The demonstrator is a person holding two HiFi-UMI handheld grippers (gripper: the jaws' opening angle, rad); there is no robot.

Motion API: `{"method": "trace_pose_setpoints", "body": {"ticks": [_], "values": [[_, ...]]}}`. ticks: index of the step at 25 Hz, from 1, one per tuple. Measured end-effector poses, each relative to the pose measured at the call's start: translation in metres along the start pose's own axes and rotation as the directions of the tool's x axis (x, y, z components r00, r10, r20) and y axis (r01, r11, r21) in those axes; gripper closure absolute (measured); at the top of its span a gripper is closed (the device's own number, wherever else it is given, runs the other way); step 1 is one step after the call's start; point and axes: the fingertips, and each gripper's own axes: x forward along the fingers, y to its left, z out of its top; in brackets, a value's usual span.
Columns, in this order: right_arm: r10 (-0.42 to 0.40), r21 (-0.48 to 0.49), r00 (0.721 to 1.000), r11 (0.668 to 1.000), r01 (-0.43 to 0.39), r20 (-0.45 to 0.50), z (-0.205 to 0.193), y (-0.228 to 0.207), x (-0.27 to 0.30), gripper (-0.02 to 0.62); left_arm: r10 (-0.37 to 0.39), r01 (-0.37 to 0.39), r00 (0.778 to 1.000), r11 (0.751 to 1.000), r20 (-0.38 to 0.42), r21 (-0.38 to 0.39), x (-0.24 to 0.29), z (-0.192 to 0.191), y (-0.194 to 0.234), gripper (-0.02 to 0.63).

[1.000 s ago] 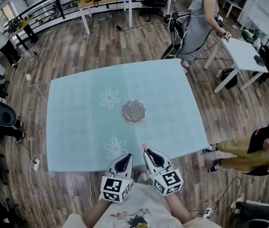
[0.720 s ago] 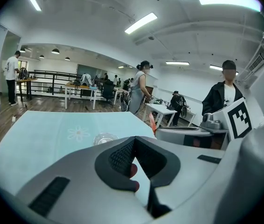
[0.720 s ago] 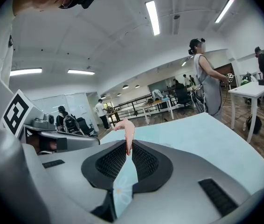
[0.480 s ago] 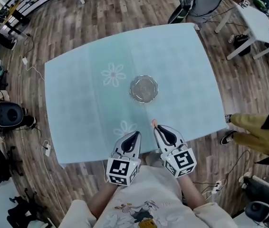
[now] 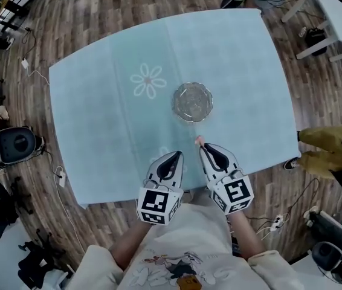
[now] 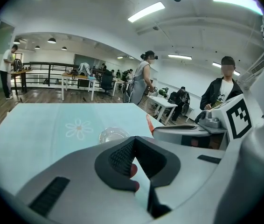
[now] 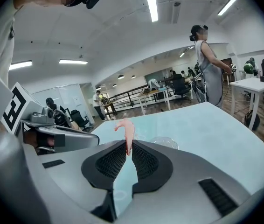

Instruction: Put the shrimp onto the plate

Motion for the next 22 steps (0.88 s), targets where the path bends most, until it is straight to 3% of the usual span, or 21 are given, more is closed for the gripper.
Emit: {"method": "trace_pose_setpoints", "body": {"ticks": [11, 22], "values": [[-0.061, -0.019, 0.998, 0.998, 0.061, -0.017, -0.007, -0.018, 0.045, 0.539, -0.035, 0.035, 0.999, 0.999, -0.023, -0.017, 0.029, -0.014, 0.034, 0.598], [-0.034, -0.031, 0.997, 0.999, 0.032, -0.065, -0.022, -0.04, 0.065, 0.54, 0.033, -0.035, 0.999, 0.998, -0.035, -0.045, 0.055, -0.023, 0.045, 0.598]]}}
